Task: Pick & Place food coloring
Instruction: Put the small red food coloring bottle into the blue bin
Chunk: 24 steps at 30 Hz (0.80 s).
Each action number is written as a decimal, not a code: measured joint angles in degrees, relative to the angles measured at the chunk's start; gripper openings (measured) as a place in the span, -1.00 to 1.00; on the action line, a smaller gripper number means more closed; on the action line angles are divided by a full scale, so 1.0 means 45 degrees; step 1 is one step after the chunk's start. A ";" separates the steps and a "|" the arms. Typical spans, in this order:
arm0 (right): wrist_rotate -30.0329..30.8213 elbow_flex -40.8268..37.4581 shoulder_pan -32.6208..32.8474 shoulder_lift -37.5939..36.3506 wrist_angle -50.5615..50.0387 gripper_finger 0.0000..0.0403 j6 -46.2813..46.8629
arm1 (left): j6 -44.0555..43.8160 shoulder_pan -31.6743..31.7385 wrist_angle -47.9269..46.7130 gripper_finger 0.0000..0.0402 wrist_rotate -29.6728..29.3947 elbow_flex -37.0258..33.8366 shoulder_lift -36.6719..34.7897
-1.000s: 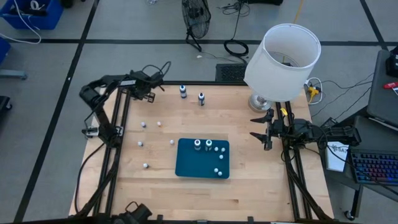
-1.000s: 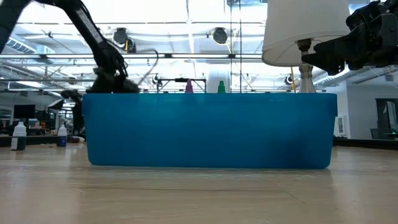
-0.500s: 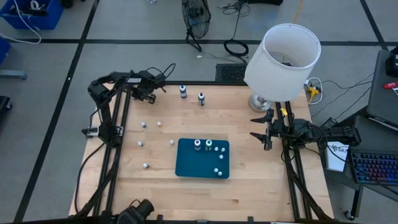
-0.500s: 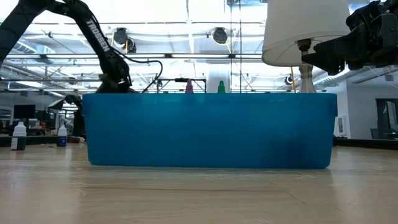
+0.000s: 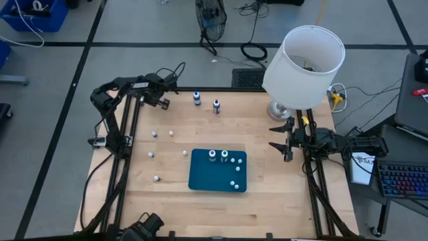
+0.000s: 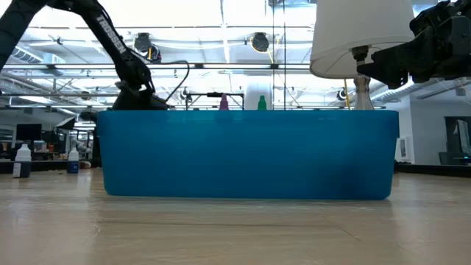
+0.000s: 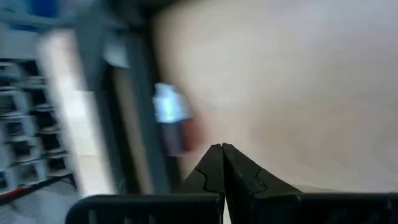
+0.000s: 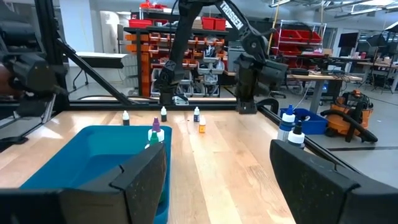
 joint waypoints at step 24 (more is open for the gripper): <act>-0.0002 0.0000 0.0001 0.0000 0.0005 0.36 0.0000 | -0.1511 0.0649 -0.1419 -0.99 -0.1263 0.1194 0.1649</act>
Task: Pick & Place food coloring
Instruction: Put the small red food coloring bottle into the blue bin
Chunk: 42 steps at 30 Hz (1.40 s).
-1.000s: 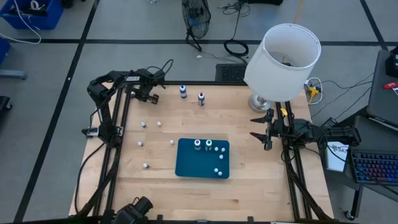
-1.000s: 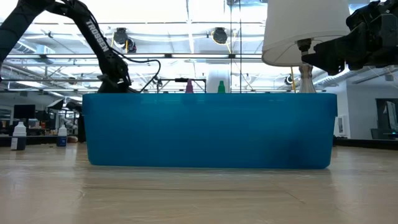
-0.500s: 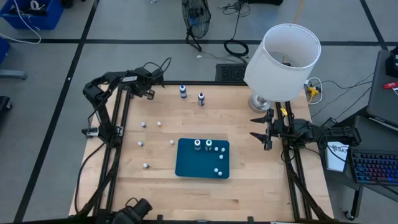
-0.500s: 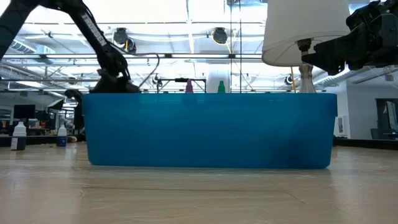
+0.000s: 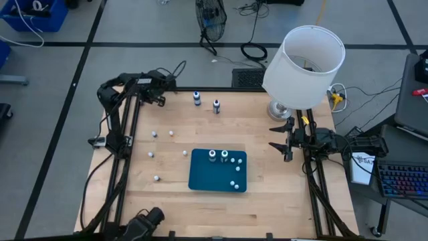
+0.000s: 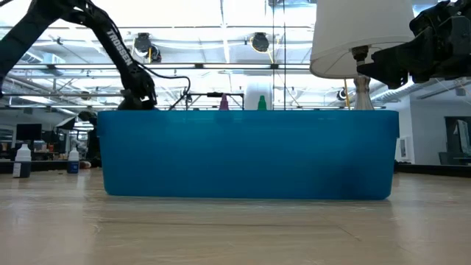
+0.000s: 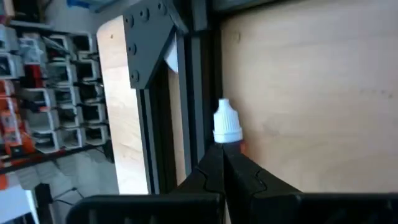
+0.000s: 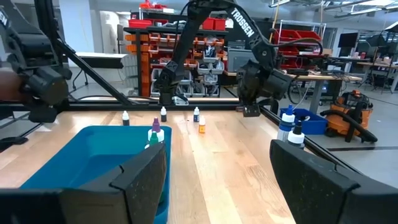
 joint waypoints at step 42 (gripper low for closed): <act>0.0002 0.0000 -0.0005 0.0005 0.0000 0.36 0.0000 | -0.0082 0.0873 -0.1671 -0.99 -0.0753 0.2862 0.2248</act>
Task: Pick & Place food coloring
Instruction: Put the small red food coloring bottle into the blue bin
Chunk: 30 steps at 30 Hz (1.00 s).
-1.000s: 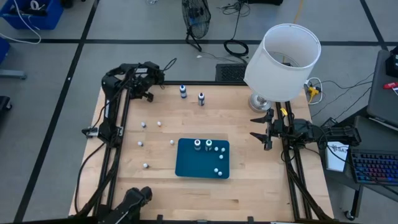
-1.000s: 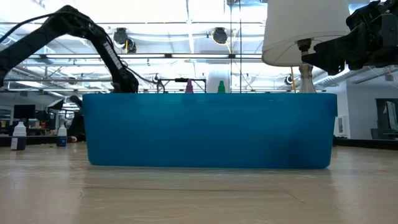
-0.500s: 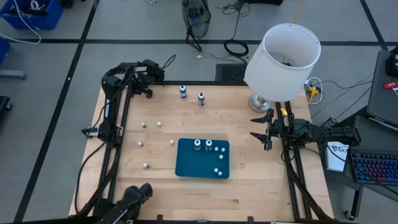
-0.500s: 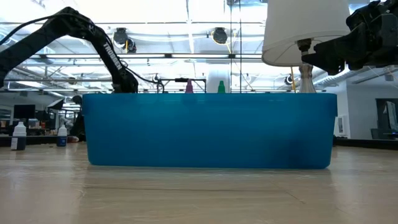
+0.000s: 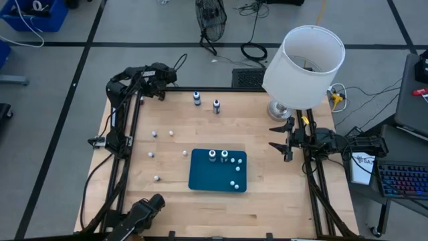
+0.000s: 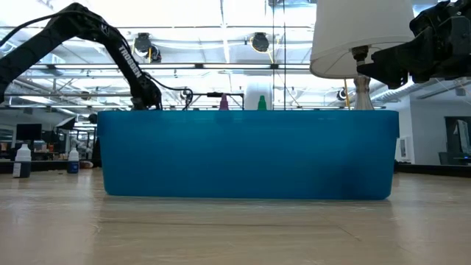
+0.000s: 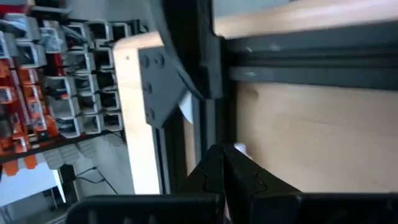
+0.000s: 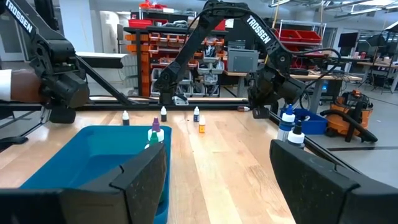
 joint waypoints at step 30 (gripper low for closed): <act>0.0000 0.0000 0.0000 -0.0001 0.0000 0.36 0.0004 | -0.0243 0.0611 -0.2093 -1.00 0.2205 0.0396 0.0544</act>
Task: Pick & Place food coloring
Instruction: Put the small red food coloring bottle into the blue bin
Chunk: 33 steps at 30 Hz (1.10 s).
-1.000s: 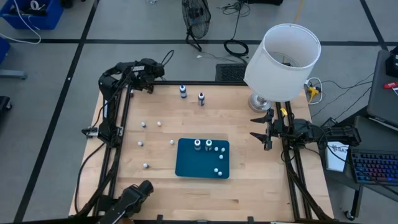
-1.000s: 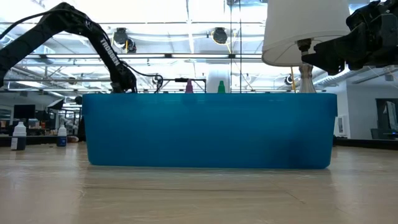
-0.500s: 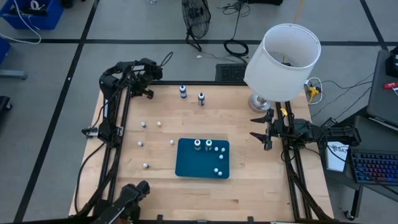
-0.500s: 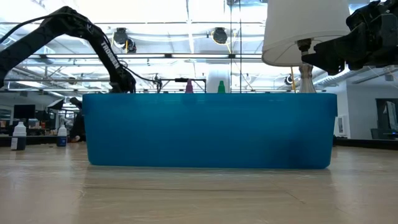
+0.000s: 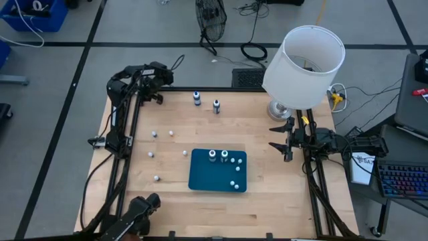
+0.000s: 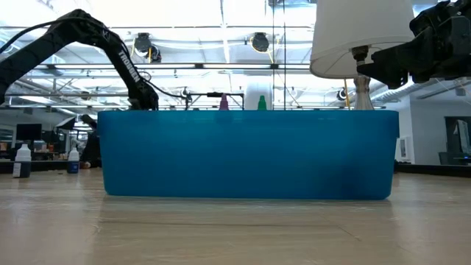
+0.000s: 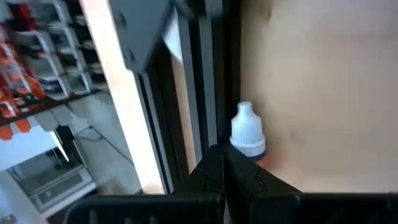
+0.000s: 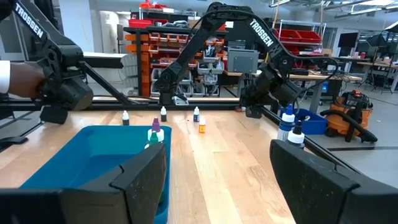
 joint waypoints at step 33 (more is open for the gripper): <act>0.0000 0.0000 0.0000 0.0001 -0.0001 0.35 -0.0002 | 0.2381 -0.1978 0.0633 -0.94 0.1716 -0.0942 -0.2935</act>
